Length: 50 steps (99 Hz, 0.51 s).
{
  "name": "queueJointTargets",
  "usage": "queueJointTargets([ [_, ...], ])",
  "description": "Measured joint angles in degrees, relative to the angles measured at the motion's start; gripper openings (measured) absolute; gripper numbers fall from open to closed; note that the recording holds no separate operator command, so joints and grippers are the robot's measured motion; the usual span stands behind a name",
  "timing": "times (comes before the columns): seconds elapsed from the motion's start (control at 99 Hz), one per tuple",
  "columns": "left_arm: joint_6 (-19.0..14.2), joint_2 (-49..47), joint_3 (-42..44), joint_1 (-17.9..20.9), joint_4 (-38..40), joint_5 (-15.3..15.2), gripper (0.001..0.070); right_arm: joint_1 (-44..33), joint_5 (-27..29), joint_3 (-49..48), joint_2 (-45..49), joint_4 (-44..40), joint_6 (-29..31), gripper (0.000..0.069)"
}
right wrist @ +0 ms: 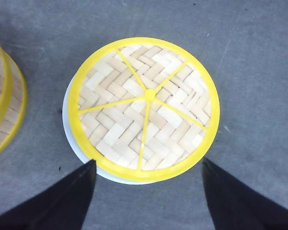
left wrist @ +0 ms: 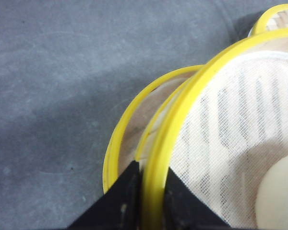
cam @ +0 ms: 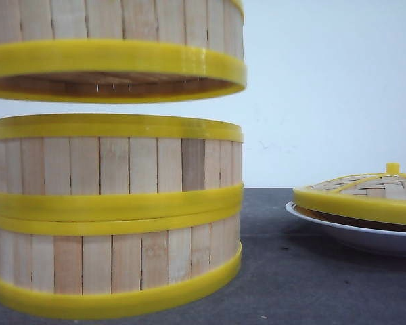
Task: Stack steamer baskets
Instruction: 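Lift the basket with the left gripper and set it atop the stack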
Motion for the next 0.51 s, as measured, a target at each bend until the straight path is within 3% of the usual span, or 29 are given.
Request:
queueJointTargets([
  [0.232,-0.22,2.93,0.0,0.11,1.9,-0.28,0.0028,0.0,0.0,0.0,0.0,0.04,0.0,0.0427],
  [0.505,-0.37,4.46,0.0,0.11,3.15,-3.26,0.0027,0.0,0.0,0.0,0.0,0.04,0.0,0.0427],
])
